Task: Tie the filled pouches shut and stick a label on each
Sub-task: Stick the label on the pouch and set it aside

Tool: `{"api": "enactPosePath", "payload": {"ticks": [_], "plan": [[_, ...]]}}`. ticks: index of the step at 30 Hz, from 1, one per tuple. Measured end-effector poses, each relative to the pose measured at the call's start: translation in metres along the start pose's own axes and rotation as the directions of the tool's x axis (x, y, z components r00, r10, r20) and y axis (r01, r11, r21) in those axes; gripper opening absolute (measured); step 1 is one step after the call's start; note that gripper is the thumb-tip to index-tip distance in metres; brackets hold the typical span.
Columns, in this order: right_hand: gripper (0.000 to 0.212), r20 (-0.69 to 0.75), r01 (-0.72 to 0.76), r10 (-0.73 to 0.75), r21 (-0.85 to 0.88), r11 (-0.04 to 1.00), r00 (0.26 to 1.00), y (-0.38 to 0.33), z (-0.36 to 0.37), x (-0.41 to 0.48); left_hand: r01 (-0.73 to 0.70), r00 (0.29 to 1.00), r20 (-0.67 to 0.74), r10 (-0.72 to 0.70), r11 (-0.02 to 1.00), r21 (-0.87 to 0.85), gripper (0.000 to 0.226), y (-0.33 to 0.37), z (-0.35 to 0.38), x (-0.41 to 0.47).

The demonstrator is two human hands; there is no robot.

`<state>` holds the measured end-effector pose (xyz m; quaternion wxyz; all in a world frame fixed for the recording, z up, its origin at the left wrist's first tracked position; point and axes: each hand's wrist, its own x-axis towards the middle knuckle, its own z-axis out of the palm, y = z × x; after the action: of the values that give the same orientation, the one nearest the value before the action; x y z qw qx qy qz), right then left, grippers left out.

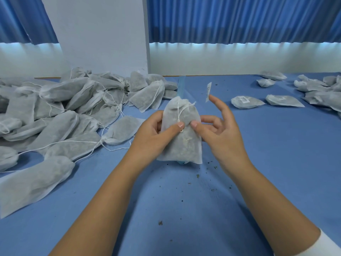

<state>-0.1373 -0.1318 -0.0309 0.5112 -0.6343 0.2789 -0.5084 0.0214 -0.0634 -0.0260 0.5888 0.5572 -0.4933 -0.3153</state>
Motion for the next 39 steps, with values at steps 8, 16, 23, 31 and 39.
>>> {"api": "enactPosePath", "payload": {"ticks": [8,16,23,31,39], "plan": [[0.013,-0.103,0.128,-0.137,-0.091,0.988,0.985,-0.016,-0.009,0.001,0.071,0.997,-0.023,-0.070,0.997,0.034,0.030,0.004,-0.002,-0.002],[0.019,0.114,0.197,-0.178,-0.185,0.963,0.977,-0.023,-0.003,-0.007,0.026,0.999,-0.022,-0.024,0.990,0.137,0.022,0.007,-0.001,-0.006],[0.018,-0.151,0.149,-0.132,0.101,0.984,0.980,-0.025,-0.017,0.003,0.058,0.997,-0.067,-0.046,0.982,0.182,0.022,0.008,-0.001,-0.005],[0.016,0.114,0.039,-0.040,0.013,0.999,0.993,-0.023,-0.003,-0.007,0.050,0.997,-0.073,-0.036,0.978,0.202,0.020,0.007,0.000,-0.005],[0.009,0.048,0.016,-0.006,-0.199,0.980,0.999,-0.015,-0.004,-0.005,0.029,1.000,-0.002,-0.030,0.974,0.224,0.026,0.010,0.000,-0.007]]}}
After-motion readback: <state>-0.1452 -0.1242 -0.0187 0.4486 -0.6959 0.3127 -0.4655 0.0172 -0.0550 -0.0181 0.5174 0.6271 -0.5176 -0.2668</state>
